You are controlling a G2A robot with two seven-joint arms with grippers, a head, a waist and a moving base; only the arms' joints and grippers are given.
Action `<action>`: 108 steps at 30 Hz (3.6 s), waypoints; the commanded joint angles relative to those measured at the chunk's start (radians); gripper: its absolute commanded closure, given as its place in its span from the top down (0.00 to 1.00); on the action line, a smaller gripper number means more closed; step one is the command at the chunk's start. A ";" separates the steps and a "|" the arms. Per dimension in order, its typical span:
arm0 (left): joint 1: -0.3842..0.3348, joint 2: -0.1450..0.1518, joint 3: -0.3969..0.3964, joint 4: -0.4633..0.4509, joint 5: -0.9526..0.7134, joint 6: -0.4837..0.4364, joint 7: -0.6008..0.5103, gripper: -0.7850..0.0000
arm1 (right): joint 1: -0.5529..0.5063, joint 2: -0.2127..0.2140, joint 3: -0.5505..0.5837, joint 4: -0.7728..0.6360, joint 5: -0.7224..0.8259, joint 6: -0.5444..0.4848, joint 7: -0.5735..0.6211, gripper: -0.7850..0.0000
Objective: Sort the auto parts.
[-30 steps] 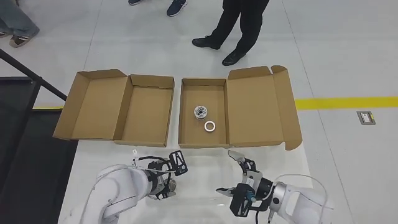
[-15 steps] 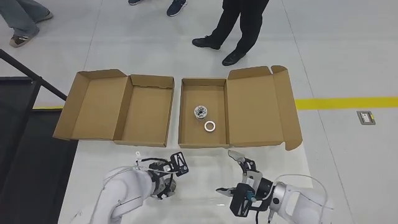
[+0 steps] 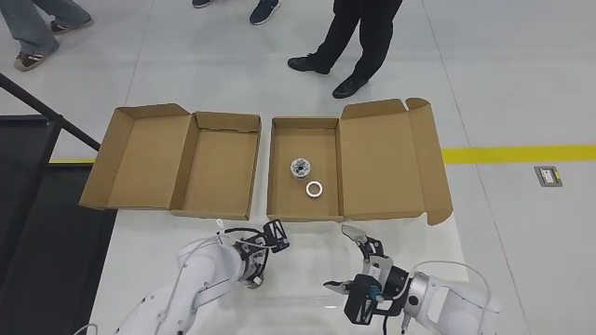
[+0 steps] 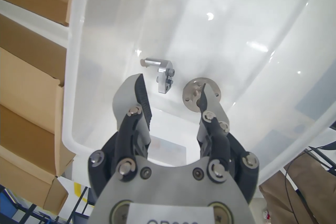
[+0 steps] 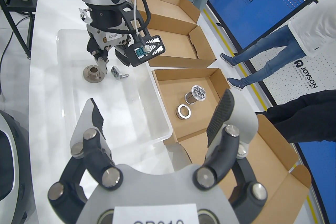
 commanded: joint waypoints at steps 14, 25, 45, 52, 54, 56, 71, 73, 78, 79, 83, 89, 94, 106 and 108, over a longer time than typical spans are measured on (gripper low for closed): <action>-0.066 -0.027 0.050 0.127 -0.015 -0.001 0.004 0.43 | 0.000 0.000 0.000 0.000 0.000 0.000 0.000 1.00; -0.084 -0.037 0.059 0.166 -0.042 -0.007 -0.010 0.37 | 0.000 0.000 0.000 0.000 0.000 0.000 0.000 1.00; -0.070 -0.033 0.015 0.108 -0.145 -0.081 -0.024 0.00 | 0.000 0.000 0.000 0.000 0.000 0.000 0.000 1.00; 0.030 0.022 -0.152 -0.101 -0.304 -0.161 -0.071 0.00 | 0.000 0.000 0.000 0.000 0.000 0.000 0.000 1.00; 0.058 0.039 -0.198 -0.154 -0.338 -0.167 -0.065 0.00 | 0.000 0.000 0.000 0.000 0.000 0.000 0.000 1.00; 0.093 0.058 -0.262 -0.208 -0.389 -0.175 -0.057 0.00 | 0.000 0.000 0.000 0.000 0.000 0.000 0.000 1.00; 0.230 0.098 -0.606 -0.233 -0.557 -0.102 0.187 0.00 | 0.000 0.000 0.000 0.000 0.000 0.000 0.000 1.00; 0.230 0.098 -0.606 -0.233 -0.557 -0.102 0.187 0.00 | 0.000 0.000 0.000 0.000 0.000 0.000 0.000 1.00; 0.230 0.098 -0.606 -0.233 -0.557 -0.102 0.187 0.00 | 0.000 0.000 0.000 0.000 0.000 0.000 0.000 1.00; 0.230 0.098 -0.606 -0.233 -0.557 -0.102 0.187 0.00 | 0.000 0.000 0.000 0.000 0.000 0.000 0.000 1.00; 0.213 0.097 -0.584 -0.193 -0.507 -0.041 0.197 0.00 | 0.000 0.000 0.000 0.000 0.000 0.000 0.000 1.00; 0.080 0.090 -0.519 -0.030 -0.437 0.044 0.224 0.00 | 0.000 0.000 0.000 0.000 0.000 0.000 0.000 1.00; -0.057 0.079 -0.447 0.169 -0.452 0.043 0.228 0.00 | 0.000 0.000 0.000 0.000 0.000 0.000 0.000 1.00; -0.395 0.006 -0.140 0.602 -0.288 0.014 0.278 0.00 | 0.000 0.000 0.000 0.000 0.000 0.000 0.000 1.00; -0.439 -0.013 -0.077 0.653 -0.221 0.037 0.308 0.00 | 0.000 0.000 0.000 0.000 0.000 0.000 0.000 1.00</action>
